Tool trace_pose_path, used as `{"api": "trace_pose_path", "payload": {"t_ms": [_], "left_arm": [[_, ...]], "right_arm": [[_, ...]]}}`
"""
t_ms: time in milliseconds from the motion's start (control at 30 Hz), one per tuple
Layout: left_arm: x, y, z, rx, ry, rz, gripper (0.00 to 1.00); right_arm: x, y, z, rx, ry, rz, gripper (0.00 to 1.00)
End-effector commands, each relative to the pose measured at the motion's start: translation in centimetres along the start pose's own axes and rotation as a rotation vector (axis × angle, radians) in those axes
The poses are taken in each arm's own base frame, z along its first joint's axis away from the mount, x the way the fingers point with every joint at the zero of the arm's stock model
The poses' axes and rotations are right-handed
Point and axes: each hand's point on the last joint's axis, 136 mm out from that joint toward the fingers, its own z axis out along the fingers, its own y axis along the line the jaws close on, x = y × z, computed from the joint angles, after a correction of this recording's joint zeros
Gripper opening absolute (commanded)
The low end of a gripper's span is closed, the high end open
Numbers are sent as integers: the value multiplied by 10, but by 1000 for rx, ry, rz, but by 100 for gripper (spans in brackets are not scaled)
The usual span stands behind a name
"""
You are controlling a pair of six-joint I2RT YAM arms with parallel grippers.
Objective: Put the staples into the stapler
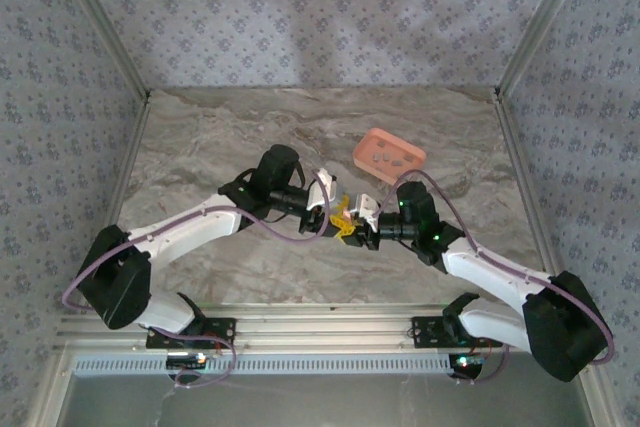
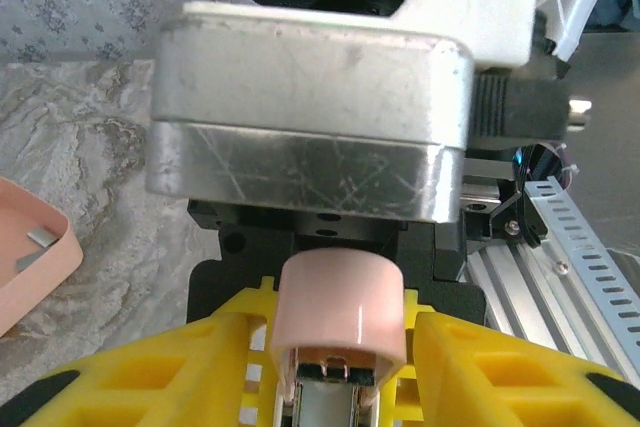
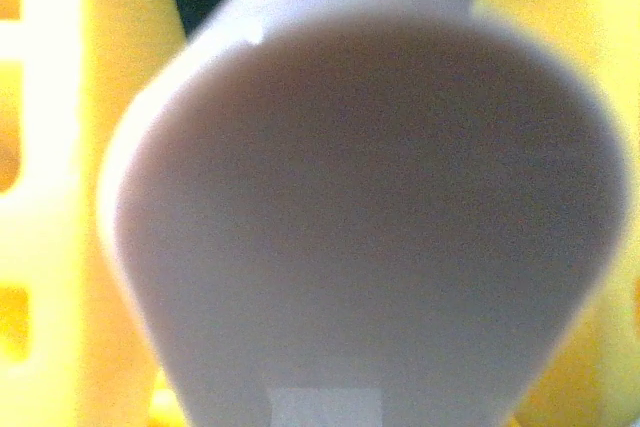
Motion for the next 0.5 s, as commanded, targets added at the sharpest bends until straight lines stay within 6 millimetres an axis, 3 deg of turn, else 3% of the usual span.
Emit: {"api": "trace_pose_path", "payload": {"t_ms": [0, 233, 300, 467], "left_arm": [[-22, -3, -1, 28, -53, 51, 41], [-22, -6, -5, 23, -54, 55, 26], [-23, -5, -7, 8, -52, 52, 24], [-18, 12, -14, -123, -21, 13, 22]], "right_arm": [[-6, 0, -1, -7, -24, 0, 16], [-1, -2, -2, 15, -17, 12, 19], [1, -3, -3, 27, -18, 21, 26], [7, -10, -8, 94, -10, 62, 55]]}}
